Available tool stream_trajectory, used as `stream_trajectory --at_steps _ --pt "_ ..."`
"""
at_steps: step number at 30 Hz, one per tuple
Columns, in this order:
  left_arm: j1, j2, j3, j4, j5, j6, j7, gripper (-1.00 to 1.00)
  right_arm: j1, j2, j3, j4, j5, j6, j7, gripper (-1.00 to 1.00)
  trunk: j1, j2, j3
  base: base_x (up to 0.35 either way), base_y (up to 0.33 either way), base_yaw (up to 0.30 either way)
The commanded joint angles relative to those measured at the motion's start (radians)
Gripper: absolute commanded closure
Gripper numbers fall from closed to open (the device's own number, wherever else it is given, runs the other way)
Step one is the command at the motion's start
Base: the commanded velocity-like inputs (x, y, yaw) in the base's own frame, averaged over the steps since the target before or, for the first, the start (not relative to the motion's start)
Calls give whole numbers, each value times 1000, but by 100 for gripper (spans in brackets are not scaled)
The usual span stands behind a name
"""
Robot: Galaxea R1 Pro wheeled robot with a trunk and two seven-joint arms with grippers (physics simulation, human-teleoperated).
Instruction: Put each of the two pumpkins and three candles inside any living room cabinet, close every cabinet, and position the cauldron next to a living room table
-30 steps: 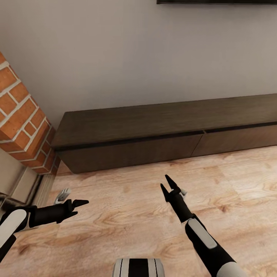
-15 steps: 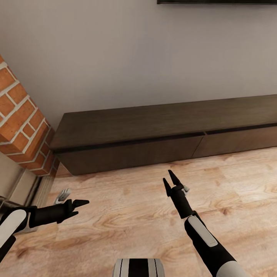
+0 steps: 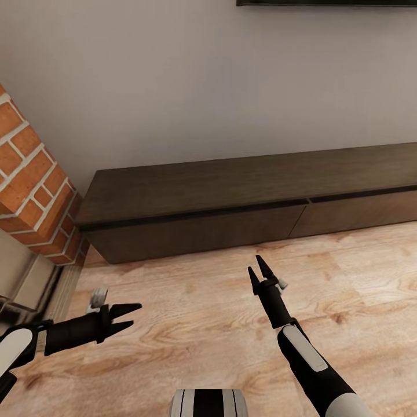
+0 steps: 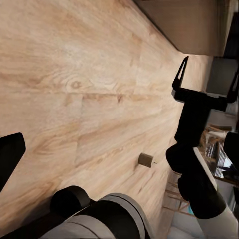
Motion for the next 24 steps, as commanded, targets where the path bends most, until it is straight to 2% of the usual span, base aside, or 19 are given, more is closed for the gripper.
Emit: stream_trajectory --at_steps 1,4,9,17,24 --pt "4 7 -2 -2 -16 1 -41 -100 -1 -1 3 1 -10 7 5 -100 0 0 -1 0 0 0" --pt "14 31 -7 -14 -24 1 -100 -100 -1 -1 3 1 -10 7 7 -100 0 0 -1 6 0 0" --pt "17 40 -25 -17 -28 0 -156 -100 0 0 3 2 -10 5 12 -100 0 0 -1 128 0 0" --pt "17 42 -43 -17 -37 -2 -170 -100 0 3 4 14 -11 -60 29 -100 0 0 -1 143 0 0" --pt "18 40 -44 -17 -53 -2 -171 -100 0 4 3 17 -10 -73 31 -100 0 0 -1 104 0 0"
